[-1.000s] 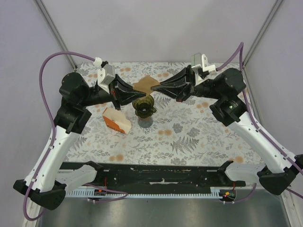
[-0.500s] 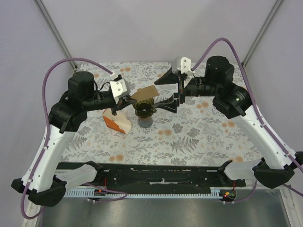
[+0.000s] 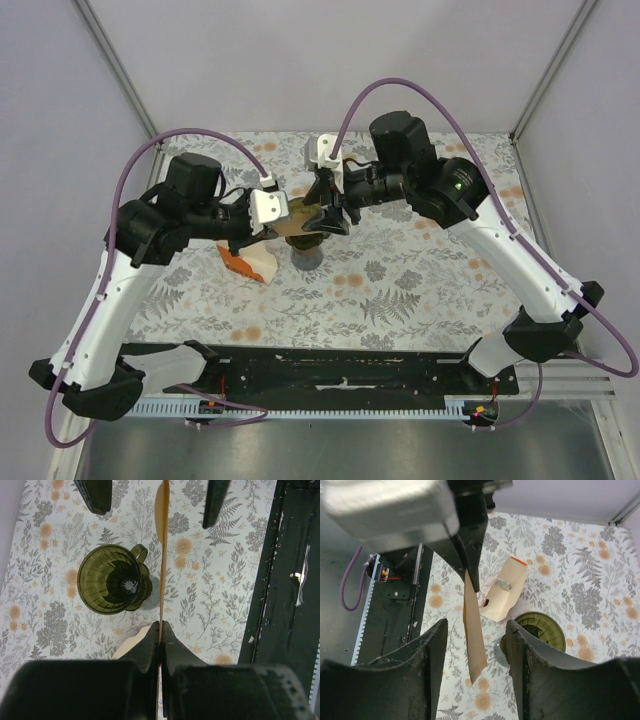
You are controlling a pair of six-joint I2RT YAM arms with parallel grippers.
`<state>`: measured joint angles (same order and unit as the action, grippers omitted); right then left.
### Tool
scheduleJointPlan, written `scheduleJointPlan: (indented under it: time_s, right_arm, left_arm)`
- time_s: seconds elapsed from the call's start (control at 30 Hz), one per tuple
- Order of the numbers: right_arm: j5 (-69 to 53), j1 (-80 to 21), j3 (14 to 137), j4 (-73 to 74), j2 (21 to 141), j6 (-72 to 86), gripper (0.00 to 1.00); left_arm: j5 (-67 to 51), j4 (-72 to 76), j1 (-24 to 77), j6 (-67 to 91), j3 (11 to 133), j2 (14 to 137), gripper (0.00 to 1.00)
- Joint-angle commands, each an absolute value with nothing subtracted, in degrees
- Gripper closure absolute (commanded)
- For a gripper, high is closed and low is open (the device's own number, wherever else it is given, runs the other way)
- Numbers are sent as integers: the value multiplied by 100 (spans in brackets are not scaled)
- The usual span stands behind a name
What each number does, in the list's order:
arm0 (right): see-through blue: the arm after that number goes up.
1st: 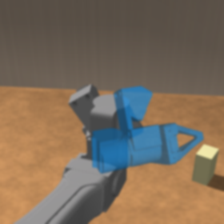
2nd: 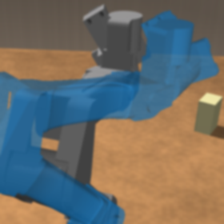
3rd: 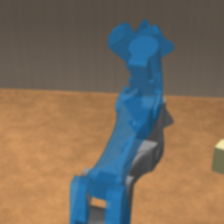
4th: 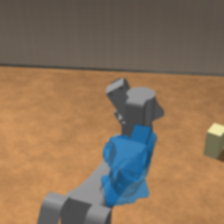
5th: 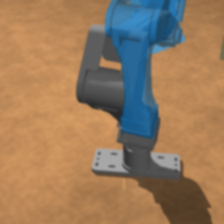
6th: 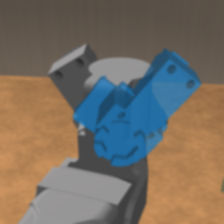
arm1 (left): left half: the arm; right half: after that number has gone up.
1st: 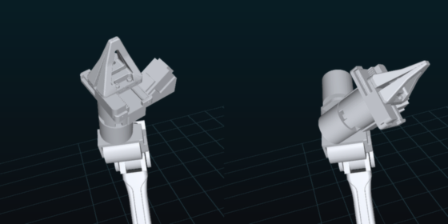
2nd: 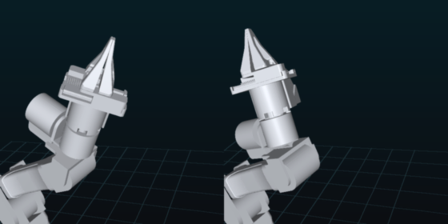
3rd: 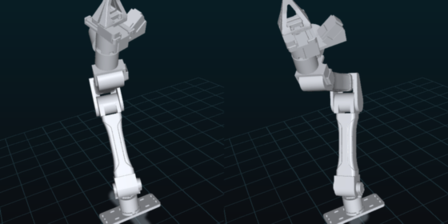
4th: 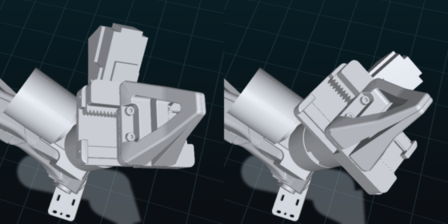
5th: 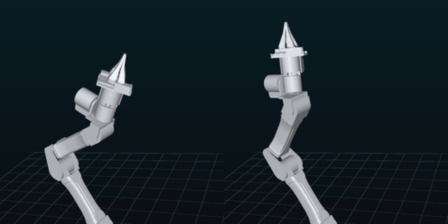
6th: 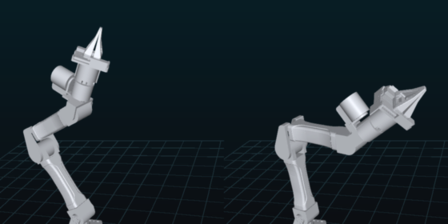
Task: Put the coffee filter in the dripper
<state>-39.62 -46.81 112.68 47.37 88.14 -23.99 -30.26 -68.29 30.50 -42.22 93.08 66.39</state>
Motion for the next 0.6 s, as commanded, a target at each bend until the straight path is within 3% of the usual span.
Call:
scheduleJointPlan:
  time_s: [0.0,0.1,0.23,0.27,0.3,0.33,0.43,0.47,0.57]
  right_arm:
    - [-3779,-4667,11478,5124,8859,-2672,47]
    - [-3937,-4667,11531,5212,8921,-2681,62]
    - [-3815,-4667,11584,5194,8956,-2619,100]
    - [-3771,-4667,11575,5177,8939,-2602,100]
    - [-3710,-4667,11575,5151,8921,-2575,100]
    - [-3622,-4641,11540,5089,8869,-2514,100]
    - [-3665,-4308,11304,4625,8667,-2006,100]
    - [-3700,-4176,11190,4388,8562,-1760,100]
    - [-3525,-3885,10672,3353,8149,-943,100]
  left_arm:
    - [-3085,-7022,3085,-4386,9633,6627,98]
    - [-3102,-7014,3085,-4333,9659,6644,98]
    - [-3173,-6918,3085,-4097,9756,6715,98]
    - [-3164,-6813,3094,-3904,9782,6715,97]
    - [-3077,-6585,3085,-3659,9791,6689,85]
    - [-2954,-6374,3085,-3195,9808,6662,62]
    - [-2637,-5925,3024,-2323,10045,6601,24]
    - [-2611,-5828,2971,-2146,10098,6574,19]
    - [-2724,-5512,2655,-1663,10082,6390,17]
